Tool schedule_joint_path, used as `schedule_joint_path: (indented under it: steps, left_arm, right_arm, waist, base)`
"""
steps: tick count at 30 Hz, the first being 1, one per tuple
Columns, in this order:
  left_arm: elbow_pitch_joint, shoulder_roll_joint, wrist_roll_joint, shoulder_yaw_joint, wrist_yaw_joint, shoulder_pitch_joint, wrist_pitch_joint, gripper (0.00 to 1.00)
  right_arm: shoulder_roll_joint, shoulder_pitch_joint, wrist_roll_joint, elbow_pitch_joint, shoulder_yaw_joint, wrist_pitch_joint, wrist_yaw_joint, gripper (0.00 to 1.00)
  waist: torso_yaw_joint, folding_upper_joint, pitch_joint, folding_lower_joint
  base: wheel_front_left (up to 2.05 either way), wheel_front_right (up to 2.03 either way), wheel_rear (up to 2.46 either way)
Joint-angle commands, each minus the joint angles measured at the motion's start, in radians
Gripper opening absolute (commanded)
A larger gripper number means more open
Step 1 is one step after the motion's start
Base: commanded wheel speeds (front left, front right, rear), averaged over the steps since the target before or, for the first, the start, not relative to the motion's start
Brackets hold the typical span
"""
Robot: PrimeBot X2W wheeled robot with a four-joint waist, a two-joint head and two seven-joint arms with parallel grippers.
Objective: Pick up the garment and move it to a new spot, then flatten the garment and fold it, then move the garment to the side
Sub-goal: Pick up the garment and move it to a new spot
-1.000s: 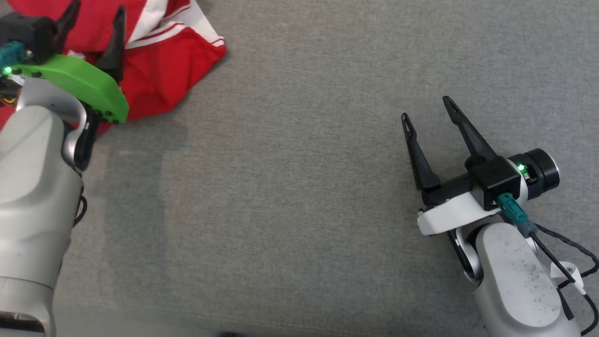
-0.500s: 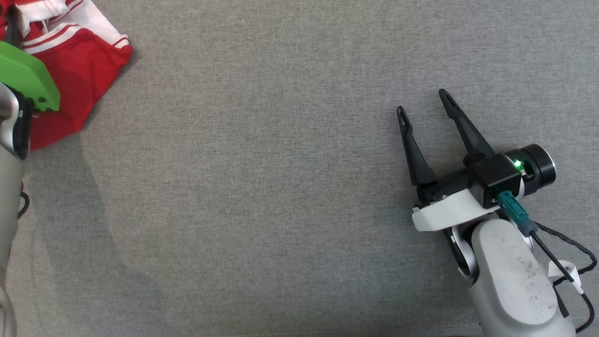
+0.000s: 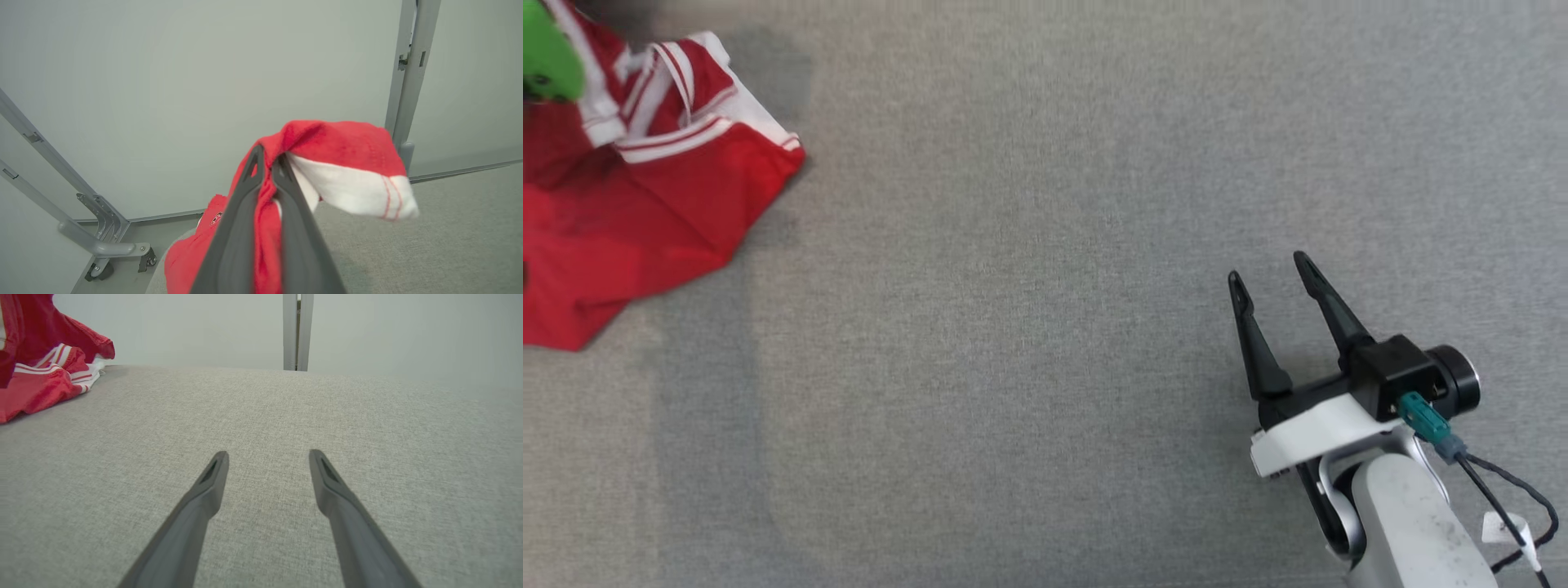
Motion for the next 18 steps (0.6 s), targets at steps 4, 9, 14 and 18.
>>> schedule_joint_path:
  steps: [4, 9, 14, 18]
  left_arm:
    - [-0.217, -0.003, -0.092, -0.016, -0.007, 0.106, 0.088, 0.0]
    - [-0.558, -0.008, -0.257, -0.003, 0.002, 0.26, 0.242, 0.0]
    - [-0.933, 0.008, -0.429, 0.023, 0.082, 0.41, 0.391, 0.0]
    - [-1.165, 0.014, -0.522, 0.029, 0.149, 0.483, 0.47, 0.0]
  right_arm:
    - [-0.002, 0.048, 0.025, 0.001, -0.012, 0.001, -0.001, 1.0]
    - [-0.002, 0.081, 0.033, -0.001, -0.032, 0.001, -0.001, 1.0]
    - [-0.002, 0.101, 0.04, -0.004, -0.046, 0.001, -0.001, 1.0]
    - [-0.002, 0.112, 0.049, -0.003, -0.05, 0.001, -0.001, 1.0]
  waist:
    - [-0.019, 0.0, -0.155, 0.0]
    - [-0.046, 0.0, -0.205, 0.0]
    - [-0.095, 0.0, -0.225, 0.0]
    - [-0.142, 0.0, -0.228, 0.0]
  base:
    - [0.0, 0.0, 0.0]
    - [0.0, 0.0, 0.0]
    - [0.0, 0.0, 0.0]
    - [0.0, 0.0, 0.0]
